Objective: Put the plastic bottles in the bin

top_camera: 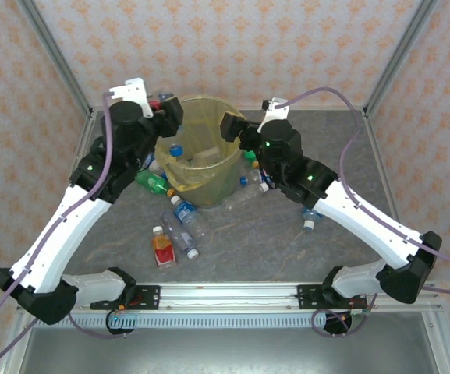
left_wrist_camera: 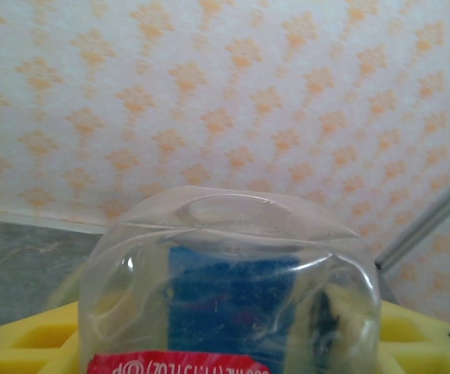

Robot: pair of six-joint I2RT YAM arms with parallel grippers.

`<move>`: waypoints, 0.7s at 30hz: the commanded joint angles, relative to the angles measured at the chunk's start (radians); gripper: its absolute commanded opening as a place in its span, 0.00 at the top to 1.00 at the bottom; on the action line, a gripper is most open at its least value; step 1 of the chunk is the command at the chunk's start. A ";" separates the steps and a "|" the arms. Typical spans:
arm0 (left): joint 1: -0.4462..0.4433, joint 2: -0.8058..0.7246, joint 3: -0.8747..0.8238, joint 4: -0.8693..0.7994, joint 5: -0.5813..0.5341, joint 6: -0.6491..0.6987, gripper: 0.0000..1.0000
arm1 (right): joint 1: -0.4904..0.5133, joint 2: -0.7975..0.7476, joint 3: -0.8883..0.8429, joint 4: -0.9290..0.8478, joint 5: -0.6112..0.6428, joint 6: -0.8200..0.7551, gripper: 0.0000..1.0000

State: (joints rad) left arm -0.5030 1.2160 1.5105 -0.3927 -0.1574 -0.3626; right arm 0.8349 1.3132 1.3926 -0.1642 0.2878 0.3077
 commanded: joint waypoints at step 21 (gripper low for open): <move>-0.043 0.064 -0.036 0.091 0.023 0.070 0.28 | -0.005 -0.055 -0.041 -0.017 0.068 0.023 0.00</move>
State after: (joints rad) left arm -0.5369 1.2785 1.4734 -0.3302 -0.1360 -0.3054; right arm 0.8349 1.2770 1.3594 -0.1715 0.3126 0.3218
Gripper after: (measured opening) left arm 0.714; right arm 0.996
